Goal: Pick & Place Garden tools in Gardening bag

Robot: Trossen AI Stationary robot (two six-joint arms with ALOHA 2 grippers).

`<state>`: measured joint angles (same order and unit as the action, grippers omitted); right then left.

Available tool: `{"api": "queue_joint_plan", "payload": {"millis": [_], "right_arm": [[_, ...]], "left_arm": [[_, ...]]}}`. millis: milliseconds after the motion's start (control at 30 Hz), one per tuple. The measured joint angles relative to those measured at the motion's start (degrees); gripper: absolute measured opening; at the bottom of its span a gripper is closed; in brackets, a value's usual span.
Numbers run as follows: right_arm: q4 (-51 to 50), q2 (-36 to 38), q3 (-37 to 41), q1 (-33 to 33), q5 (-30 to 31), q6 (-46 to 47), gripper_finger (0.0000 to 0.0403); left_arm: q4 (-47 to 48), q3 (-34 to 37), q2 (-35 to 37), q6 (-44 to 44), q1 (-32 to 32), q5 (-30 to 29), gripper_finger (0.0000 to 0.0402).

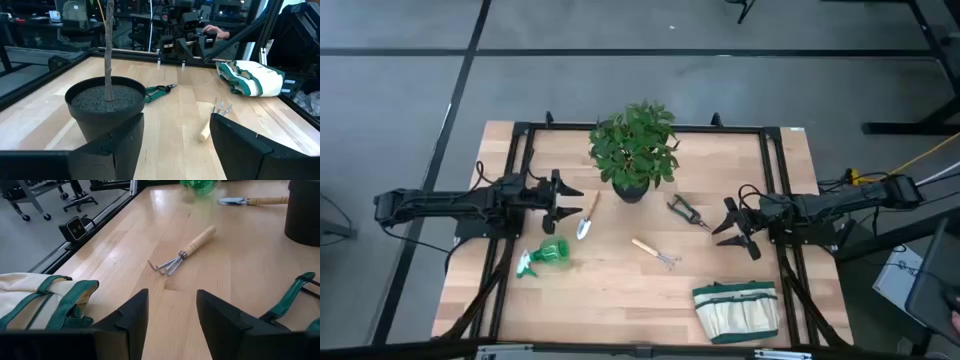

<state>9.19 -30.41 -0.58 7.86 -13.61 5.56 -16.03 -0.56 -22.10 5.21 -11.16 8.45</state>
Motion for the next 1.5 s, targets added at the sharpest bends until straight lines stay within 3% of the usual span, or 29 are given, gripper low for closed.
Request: {"api": "queue_joint_plan", "payload": {"millis": [1500], "right_arm": [[0.0,0.01,0.0,-0.02,0.02,0.0,0.017]], "left_arm": [[0.0,0.0,0.02,0.02,0.02,0.0,0.0224]]}}
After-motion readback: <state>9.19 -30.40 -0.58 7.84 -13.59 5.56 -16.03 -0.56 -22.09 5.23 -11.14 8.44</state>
